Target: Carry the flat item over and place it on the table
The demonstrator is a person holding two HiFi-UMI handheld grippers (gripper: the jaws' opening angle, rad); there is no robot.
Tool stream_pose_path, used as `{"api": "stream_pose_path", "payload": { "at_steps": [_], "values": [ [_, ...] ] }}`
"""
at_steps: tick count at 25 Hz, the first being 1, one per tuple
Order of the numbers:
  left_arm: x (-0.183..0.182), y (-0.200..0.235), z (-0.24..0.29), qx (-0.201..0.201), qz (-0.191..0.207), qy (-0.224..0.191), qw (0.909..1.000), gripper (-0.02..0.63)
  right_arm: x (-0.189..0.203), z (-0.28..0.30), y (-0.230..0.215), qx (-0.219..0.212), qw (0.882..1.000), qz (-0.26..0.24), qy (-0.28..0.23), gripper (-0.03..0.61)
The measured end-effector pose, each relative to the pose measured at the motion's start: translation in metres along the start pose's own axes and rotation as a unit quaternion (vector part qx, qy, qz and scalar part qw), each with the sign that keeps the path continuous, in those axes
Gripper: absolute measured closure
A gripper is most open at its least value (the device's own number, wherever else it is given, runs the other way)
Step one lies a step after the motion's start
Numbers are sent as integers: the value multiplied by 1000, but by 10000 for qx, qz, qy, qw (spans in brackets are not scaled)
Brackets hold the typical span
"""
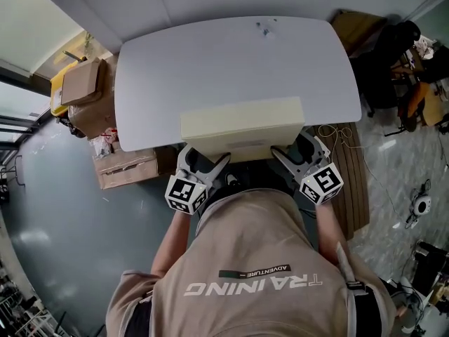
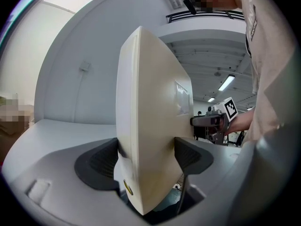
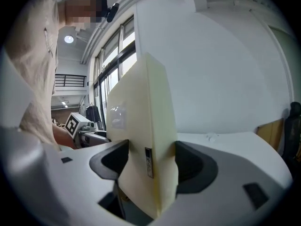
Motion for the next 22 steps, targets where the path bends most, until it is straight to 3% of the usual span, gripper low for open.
{"api": "stream_pose_path", "payload": {
  "at_steps": [11, 22],
  "values": [
    [-20, 42, 27, -478, 104, 267, 9984, 258, -7, 58, -45, -547, 9982, 222, -79, 293],
    [-50, 60, 121, -618, 138, 510, 9967, 258, -19, 83, -145, -738, 9964, 400, -82, 294]
  ]
}}
Point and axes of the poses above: the fingertips, and each gripper's own axes: z forward along the fingers, y to its left, x out of its underside, the point moved 4 cm from there along -z, backward along the fingers
